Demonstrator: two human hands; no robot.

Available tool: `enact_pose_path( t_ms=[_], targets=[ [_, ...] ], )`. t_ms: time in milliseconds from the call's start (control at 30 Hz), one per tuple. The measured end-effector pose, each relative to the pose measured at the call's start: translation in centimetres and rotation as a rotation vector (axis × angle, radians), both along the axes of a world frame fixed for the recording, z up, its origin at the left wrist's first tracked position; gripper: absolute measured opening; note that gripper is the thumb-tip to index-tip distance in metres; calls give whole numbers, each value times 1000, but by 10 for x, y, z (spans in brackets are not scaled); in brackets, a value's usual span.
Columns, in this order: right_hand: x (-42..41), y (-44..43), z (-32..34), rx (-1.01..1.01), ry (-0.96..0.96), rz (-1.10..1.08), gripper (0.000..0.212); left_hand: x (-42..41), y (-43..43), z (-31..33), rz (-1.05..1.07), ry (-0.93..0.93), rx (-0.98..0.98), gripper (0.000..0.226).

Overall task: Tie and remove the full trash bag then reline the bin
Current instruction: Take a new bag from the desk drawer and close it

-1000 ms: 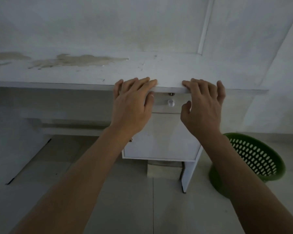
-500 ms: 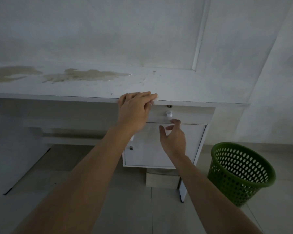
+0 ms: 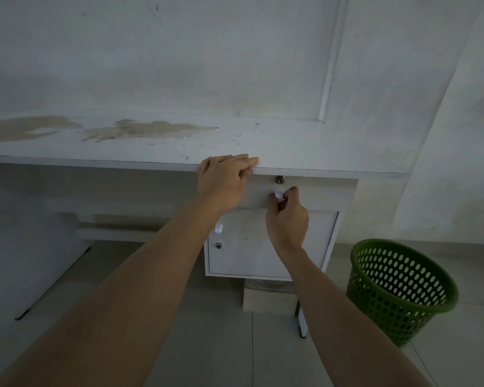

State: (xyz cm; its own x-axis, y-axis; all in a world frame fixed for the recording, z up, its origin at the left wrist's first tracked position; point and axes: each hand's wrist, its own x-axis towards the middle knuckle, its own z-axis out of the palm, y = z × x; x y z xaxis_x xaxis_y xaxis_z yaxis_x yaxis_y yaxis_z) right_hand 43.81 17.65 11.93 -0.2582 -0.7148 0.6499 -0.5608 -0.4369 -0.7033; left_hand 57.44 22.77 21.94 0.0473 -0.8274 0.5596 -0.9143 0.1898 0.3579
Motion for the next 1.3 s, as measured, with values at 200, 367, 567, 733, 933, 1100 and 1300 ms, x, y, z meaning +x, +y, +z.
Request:
enact_pose_path(
  t_ms=[200,367,567,733,933,1100,1300],
  targets=[
    [-10,47,-13,-52,7,-31,22,1,5,14,-50,51,134,42],
    [-19,83,-22,-82,-62,1,22,7,8,34,-101,153,349,58],
    [-19,119,-46,-42,-118,38,17,15,-1,41,-137,275,474,64],
    [-15,134,-58,-28,-146,-6,20,18,-3,38,-189,281,475,66],
    [-16,139,-54,21,-154,3,16,14,8,34,-138,94,380,55],
    [-24,137,-52,46,-71,11,17,-17,26,17,-242,-331,-219,26],
    [-28,136,-51,81,-62,42,16,-22,8,19,-561,-321,602,19]
  ],
)
